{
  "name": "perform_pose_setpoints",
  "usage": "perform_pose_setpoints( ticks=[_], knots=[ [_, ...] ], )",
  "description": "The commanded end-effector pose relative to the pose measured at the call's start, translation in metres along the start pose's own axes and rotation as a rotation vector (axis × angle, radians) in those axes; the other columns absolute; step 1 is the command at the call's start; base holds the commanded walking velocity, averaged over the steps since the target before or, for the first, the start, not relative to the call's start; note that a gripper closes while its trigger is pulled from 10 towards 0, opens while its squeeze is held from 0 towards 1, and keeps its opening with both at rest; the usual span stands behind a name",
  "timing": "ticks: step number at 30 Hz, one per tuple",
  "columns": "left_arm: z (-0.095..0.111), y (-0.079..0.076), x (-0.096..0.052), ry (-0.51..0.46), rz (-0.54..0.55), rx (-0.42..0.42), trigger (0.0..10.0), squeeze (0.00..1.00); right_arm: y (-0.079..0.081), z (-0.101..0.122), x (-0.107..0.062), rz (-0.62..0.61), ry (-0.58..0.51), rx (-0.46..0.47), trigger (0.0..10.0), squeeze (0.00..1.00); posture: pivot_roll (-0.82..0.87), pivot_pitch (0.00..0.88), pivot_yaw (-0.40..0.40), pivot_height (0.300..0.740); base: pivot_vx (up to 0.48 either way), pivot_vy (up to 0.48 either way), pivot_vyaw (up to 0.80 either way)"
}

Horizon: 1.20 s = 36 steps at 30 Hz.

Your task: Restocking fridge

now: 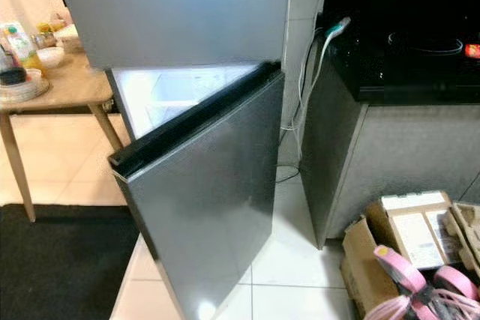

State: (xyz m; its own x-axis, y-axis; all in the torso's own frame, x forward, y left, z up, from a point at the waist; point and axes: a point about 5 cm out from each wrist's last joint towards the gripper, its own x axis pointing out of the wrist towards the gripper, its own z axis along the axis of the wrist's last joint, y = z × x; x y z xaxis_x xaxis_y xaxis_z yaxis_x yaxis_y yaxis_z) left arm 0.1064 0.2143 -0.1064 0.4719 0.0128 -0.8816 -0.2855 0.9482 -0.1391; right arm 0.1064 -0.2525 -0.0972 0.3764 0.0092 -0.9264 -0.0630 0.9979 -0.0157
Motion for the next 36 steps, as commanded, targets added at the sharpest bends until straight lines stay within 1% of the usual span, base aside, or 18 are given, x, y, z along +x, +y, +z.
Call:
perform_pose_setpoints(
  ticks=[1,17,23,25,33,36],
  knots=[
    [-0.008,0.008,-0.003,0.031,0.029,-0.003,10.0,0.0,0.007,0.01,0.003,0.019,-0.026,-0.022,10.0,0.0,-0.09,0.0,0.041,0.74,0.0,0.0,0.67],
    [-0.008,0.007,-0.003,0.027,0.037,-0.011,10.0,0.0,0.01,0.01,0.004,0.025,-0.021,-0.053,10.0,0.0,-0.09,0.0,0.041,0.74,0.0,0.0,0.67],
    [-0.008,0.007,-0.003,0.021,0.044,-0.032,10.0,0.0,0.011,0.008,0.004,0.02,-0.018,-0.054,10.0,0.0,-0.09,0.0,0.041,0.74,0.0,0.0,0.56],
    [-0.008,0.008,-0.003,0.023,0.045,-0.04,10.0,0.0,0.012,0.008,0.004,0.022,-0.021,-0.036,10.0,0.0,-0.09,0.0,0.041,0.74,0.0,0.0,0.0],
    [-0.008,0.006,-0.003,0.023,0.025,-0.053,10.0,0.0,0.017,0.009,0.005,0.044,-0.025,-0.055,10.0,0.0,-0.09,0.0,0.041,0.74,0.0,0.0,0.0],
    [-0.007,0.006,-0.003,0.023,0.023,-0.052,10.0,0.0,0.018,0.009,0.005,0.051,-0.027,-0.05,10.0,0.0,-0.09,0.0,0.041,0.74,0.264,0.0,0.0]
  ],
)
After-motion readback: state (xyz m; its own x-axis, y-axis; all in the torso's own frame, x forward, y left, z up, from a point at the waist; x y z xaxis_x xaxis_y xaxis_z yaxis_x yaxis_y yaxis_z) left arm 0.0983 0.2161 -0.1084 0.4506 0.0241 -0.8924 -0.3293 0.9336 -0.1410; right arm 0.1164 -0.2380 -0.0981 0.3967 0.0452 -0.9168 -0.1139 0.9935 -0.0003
